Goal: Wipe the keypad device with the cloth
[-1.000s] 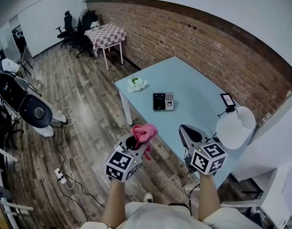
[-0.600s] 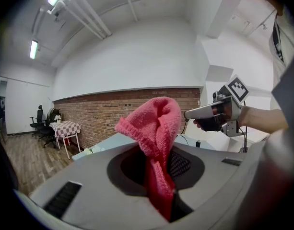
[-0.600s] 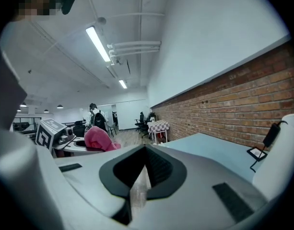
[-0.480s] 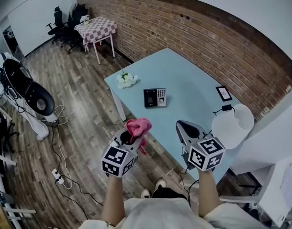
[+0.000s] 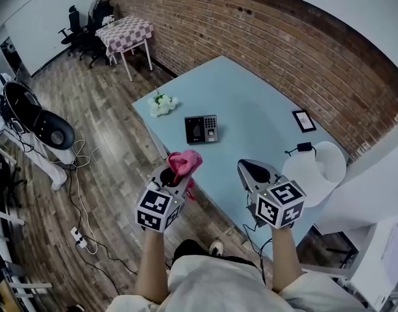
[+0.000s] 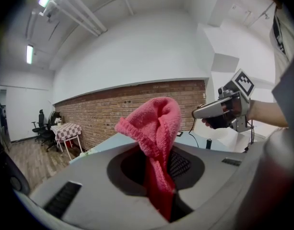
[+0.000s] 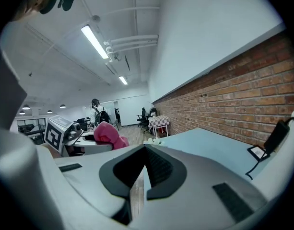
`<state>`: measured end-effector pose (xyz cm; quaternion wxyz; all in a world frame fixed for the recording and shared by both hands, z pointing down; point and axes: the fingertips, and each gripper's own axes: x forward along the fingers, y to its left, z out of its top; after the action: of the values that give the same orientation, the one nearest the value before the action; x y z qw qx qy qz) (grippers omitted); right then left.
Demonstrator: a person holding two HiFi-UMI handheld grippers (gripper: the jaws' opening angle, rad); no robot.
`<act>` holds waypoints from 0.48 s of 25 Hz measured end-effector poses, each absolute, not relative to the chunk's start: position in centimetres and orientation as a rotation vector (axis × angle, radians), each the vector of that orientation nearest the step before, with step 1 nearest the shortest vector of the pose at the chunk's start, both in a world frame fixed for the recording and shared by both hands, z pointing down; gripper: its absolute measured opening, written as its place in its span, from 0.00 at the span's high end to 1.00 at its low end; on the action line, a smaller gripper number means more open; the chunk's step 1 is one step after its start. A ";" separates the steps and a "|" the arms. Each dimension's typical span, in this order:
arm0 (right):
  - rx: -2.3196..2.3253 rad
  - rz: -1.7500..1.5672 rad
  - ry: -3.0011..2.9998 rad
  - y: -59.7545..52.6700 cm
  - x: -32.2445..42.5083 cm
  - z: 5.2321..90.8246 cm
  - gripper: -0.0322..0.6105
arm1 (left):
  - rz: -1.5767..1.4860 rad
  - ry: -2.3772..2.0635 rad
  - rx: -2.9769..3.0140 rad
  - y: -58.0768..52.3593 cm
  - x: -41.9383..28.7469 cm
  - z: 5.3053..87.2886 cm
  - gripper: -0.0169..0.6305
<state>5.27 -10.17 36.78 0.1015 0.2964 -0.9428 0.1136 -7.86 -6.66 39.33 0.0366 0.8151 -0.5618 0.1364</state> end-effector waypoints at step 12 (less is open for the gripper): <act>0.951 0.400 -2.738 -15.6 5.4 38.9 0.94 | 0.522 -1.785 2.523 -15.9 -11.3 40.3 0.82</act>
<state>5.40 -15.63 38.92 0.1075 0.3232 -0.9303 0.1359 -11.27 -15.87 40.32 0.0038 0.8049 -0.5695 0.1666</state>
